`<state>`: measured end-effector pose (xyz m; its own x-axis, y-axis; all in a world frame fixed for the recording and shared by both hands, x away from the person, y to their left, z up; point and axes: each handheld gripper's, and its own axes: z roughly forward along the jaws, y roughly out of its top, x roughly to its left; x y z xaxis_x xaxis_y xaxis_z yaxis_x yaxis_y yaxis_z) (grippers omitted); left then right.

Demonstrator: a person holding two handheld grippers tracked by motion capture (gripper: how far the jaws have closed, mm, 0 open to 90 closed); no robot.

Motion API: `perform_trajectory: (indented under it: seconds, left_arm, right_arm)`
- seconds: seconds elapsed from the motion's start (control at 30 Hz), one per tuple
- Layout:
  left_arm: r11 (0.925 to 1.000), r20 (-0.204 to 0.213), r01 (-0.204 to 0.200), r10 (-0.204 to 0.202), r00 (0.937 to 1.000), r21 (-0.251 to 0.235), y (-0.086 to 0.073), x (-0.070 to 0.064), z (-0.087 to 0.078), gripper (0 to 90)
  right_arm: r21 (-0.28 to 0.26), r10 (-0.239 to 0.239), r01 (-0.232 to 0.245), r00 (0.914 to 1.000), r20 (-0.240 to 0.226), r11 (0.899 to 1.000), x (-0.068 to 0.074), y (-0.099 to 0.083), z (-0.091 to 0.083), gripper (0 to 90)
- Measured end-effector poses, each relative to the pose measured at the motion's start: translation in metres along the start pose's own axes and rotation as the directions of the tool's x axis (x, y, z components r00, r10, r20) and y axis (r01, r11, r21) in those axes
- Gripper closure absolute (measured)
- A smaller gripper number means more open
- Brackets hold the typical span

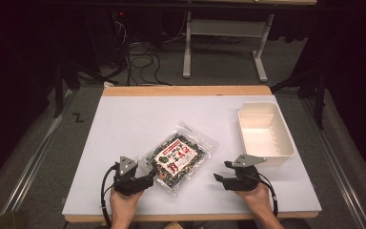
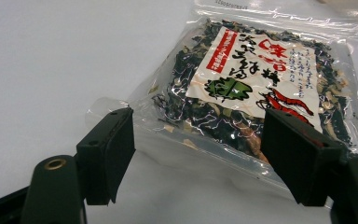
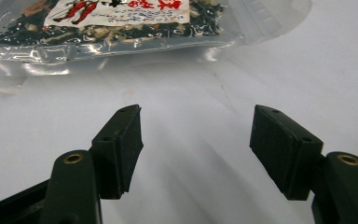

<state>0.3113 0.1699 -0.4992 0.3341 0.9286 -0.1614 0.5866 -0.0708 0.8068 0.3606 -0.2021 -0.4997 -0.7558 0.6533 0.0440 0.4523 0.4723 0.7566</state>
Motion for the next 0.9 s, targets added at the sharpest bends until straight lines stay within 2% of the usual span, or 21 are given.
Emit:
perform_trajectory:
  seconds: [0.07, 0.17, 0.33, 0.47, 0.63, 0.8, 0.87, 0.9]
  left_arm:
    - [1.0, -0.001, 0.009, -0.009, 1.0, -0.003, -0.0002, 0.0013, -0.0004, 26.1]
    - [0.9998, -0.005, 0.019, -0.019, 0.9998, -0.011, 0.0003, 0.0029, -0.0019, 25.6]
    - [0.9996, -0.002, 0.026, -0.026, 0.9997, -0.009, -0.0001, 0.004, -0.003, 24.7]
    - [0.9992, -0.012, 0.039, -0.039, 0.9992, -0.002, 0.0, 0.0053, -0.0018, 24.3]
    - [0.9996, -0.013, 0.029, -0.029, 0.9995, 0.008, 0.0, 0.0041, -0.001, 24.0]
    - [0.9984, -0.012, 0.036, -0.036, 0.9993, 0.043, -0.0006, 0.004, 0.0028, 22.8]
    - [0.9988, -0.012, 0.016, -0.015, 0.9998, 0.047, -0.0003, 0.0036, 0.005, 22.4]
    - [0.9978, -0.007, 0.022, -0.022, 0.9997, 0.062, -0.0008, 0.0024, 0.0052, 22.3]
  right_arm:
    - [-0.009, 0.009, -0.009, 1.0, 0.003, 1.0, -0.001, -0.0001, -0.0016, 34.7]
    - [-0.021, -0.005, 0.005, 0.9999, 0.014, 1.0, -0.0004, -0.0004, -0.0025, 34.5]
    - [-0.016, -0.001, 0.001, 0.9998, 0.022, 1.0, 0.0004, -0.0005, -0.0006, 33.3]
    - [-0.017, -0.018, 0.019, 0.9992, 0.036, 1.0, 0.0025, -0.0007, -0.0004, 33.2]
    - [-0.012, -0.037, 0.038, 0.9976, 0.058, 0.999, 0.0039, -0.0008, -0.0004, 33.2]
    - [-0.018, -0.045, 0.046, 0.9968, 0.066, 0.999, 0.0049, -0.0009, -0.0004, 32.8]
    - [-0.01, -0.05, 0.051, 0.9961, 0.073, 0.999, 0.0053, -0.0009, -0.0001, 32.5]
    - [-0.013, -0.052, 0.053, 0.9959, 0.075, 0.999, 0.0054, -0.0008, 0.0, 32.5]
